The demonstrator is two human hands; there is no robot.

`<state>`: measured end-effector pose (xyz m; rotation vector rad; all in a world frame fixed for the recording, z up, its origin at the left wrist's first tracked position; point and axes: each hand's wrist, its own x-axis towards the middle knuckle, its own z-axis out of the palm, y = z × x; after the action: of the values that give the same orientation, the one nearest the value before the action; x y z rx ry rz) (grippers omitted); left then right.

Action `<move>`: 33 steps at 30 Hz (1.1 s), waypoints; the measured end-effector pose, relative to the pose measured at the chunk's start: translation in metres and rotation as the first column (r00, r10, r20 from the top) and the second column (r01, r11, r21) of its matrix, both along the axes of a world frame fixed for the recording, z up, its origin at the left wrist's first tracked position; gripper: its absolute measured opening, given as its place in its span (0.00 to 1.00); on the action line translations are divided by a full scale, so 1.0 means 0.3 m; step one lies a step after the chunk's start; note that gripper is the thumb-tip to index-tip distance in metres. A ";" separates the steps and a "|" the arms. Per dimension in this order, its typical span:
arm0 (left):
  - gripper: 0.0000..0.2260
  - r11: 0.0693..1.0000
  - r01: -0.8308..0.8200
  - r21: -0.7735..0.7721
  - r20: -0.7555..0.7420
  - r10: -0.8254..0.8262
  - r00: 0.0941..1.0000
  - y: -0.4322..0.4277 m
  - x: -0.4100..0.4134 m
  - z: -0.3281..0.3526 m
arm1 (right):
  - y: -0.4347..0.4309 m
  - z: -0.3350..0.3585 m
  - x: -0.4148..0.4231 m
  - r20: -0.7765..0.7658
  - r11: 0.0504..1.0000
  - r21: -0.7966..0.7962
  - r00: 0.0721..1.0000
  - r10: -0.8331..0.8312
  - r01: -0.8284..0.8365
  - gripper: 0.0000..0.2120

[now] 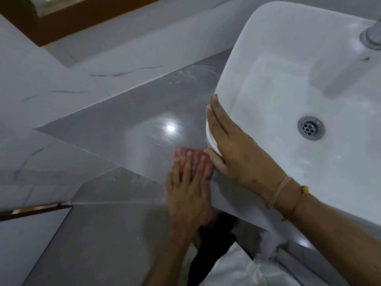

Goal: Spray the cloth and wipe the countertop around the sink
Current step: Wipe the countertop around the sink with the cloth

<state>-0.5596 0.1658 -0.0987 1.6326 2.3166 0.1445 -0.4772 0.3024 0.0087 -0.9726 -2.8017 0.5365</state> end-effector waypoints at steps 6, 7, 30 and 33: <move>0.27 0.976 -0.203 -0.074 -0.183 0.186 0.965 0.099 -0.533 0.018 | -0.001 0.000 -0.002 0.003 0.998 0.065 1.000 -0.012 0.012 0.35; 0.26 0.967 -0.249 -0.049 -0.166 0.238 0.957 0.147 -0.583 0.032 | -0.002 0.001 -0.004 0.006 0.998 0.057 1.000 -0.014 0.014 0.35; 0.24 0.949 -0.315 -0.004 -0.139 0.311 0.940 0.391 -0.522 0.027 | -0.010 0.004 -0.003 0.023 0.999 0.029 0.999 -0.033 0.032 0.38; 0.23 0.988 -0.145 0.051 -0.050 0.148 0.988 0.469 -0.337 0.025 | -0.009 0.009 0.004 0.058 0.999 0.044 0.998 -0.025 0.022 0.36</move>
<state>-0.6607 0.3065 -0.0913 1.5045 2.4921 0.1914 -0.4761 0.2996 0.0114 -1.0274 -2.8367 0.4498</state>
